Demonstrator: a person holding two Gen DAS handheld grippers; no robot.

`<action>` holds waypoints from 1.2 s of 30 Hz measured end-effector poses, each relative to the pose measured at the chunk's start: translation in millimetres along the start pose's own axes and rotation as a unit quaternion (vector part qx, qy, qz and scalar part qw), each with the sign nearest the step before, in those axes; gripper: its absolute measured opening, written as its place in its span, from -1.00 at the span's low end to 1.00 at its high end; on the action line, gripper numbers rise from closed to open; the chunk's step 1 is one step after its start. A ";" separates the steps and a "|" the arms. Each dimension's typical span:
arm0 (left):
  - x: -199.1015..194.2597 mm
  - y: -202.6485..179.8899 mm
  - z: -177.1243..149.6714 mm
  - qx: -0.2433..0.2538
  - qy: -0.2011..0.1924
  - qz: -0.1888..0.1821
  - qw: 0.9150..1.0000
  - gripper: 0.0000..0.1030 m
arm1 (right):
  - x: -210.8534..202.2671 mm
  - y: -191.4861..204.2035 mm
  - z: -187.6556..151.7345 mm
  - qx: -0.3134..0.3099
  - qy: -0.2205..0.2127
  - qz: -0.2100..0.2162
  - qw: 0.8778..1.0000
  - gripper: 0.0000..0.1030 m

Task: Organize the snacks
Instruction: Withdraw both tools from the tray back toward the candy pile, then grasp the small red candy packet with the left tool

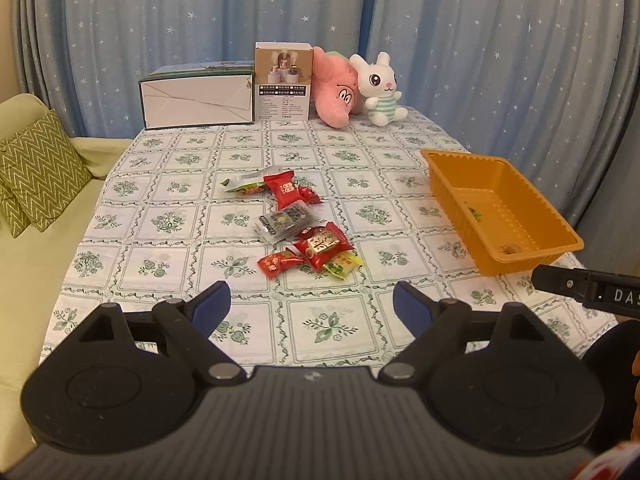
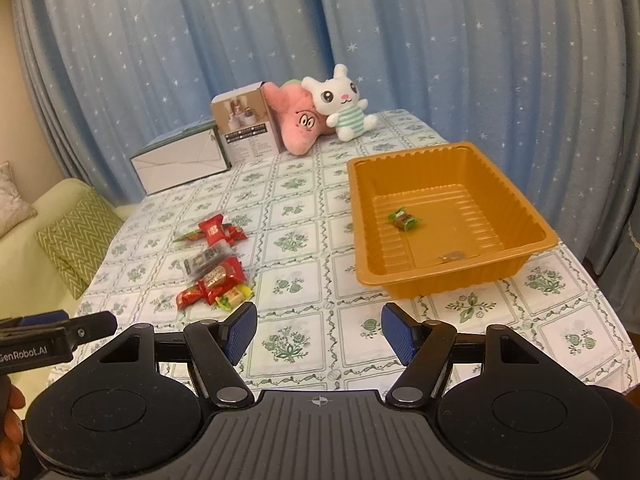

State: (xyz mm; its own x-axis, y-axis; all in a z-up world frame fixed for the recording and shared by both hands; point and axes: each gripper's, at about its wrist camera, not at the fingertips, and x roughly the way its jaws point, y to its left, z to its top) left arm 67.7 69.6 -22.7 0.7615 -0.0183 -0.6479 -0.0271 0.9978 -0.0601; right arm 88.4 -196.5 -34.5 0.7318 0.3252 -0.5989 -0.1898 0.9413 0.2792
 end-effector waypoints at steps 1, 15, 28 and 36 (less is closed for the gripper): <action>2.1 1.3 0.8 0.003 0.001 0.000 1.000 0.69 | 2.5 1.6 -0.7 -0.002 0.001 0.001 1.000 0.34; 65.6 24.6 22.7 0.091 0.041 0.007 0.995 0.67 | 57.3 22.9 -5.1 -0.033 0.026 0.020 0.999 0.33; 152.3 42.5 25.6 0.173 0.085 -0.050 0.980 0.38 | 129.6 39.0 -6.2 -0.064 0.049 0.038 0.996 0.33; 195.2 48.1 26.2 0.201 0.105 -0.086 0.970 -0.09 | 155.3 43.7 -8.1 -0.066 0.063 0.047 0.995 0.33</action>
State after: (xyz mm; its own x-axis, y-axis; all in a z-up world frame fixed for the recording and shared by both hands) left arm 231.9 115.7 -132.2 0.5826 -0.1565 -0.7975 0.3748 0.9224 0.0928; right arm 188.5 -104.2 -121.4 0.6208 0.4142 -0.6656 -0.3440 0.9069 0.2435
